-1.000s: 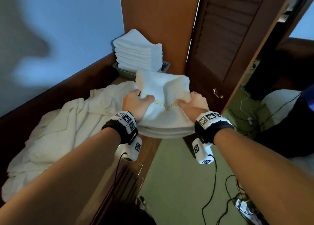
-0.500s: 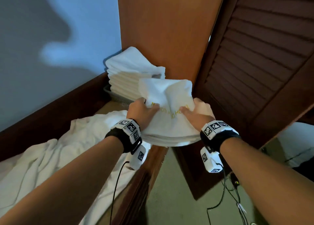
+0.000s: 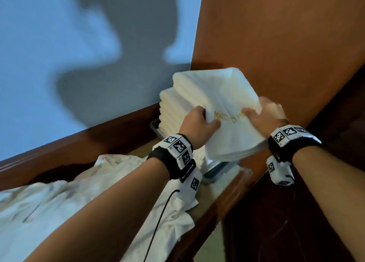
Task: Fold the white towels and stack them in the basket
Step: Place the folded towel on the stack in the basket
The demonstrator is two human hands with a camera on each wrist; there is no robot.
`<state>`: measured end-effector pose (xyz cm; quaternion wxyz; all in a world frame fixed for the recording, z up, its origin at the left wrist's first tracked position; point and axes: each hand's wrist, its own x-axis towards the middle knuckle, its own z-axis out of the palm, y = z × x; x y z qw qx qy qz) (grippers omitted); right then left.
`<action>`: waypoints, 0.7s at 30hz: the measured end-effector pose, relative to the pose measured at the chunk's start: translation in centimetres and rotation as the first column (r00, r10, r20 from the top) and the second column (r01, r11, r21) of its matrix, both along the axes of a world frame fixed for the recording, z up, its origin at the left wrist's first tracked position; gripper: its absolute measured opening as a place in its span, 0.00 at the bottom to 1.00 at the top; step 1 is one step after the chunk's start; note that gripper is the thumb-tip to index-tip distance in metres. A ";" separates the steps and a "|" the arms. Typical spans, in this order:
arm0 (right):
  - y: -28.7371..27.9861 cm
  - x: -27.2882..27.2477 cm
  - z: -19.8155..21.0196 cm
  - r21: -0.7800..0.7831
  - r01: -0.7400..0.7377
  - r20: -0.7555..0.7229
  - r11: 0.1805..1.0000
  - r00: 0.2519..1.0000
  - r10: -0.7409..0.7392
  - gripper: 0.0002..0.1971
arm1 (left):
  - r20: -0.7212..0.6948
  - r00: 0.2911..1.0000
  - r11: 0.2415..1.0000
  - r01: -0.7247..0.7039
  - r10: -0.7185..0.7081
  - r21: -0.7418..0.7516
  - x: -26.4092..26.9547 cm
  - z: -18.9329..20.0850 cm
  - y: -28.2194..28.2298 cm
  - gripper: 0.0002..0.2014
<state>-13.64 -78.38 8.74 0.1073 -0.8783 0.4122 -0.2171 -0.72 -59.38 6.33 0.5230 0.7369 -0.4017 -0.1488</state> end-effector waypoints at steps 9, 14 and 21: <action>-12.8 10.8 0.7 0.013 -0.258 0.092 0.966 0.962 0.256 0.18 | -0.127 0.957 0.960 -0.273 0.263 -0.070 4.8 -1.1 -10.2 0.14; -15.6 14.6 -1.4 0.113 -0.315 0.171 0.942 0.940 0.294 0.16 | -0.332 0.880 0.926 -0.375 0.341 -0.043 7.4 -3.3 -12.1 0.15; -17.7 14.2 -9.3 0.425 -0.264 -0.154 0.866 0.922 0.356 0.24 | -0.551 0.742 0.923 -0.333 0.383 0.194 7.5 -7.5 -12.5 0.22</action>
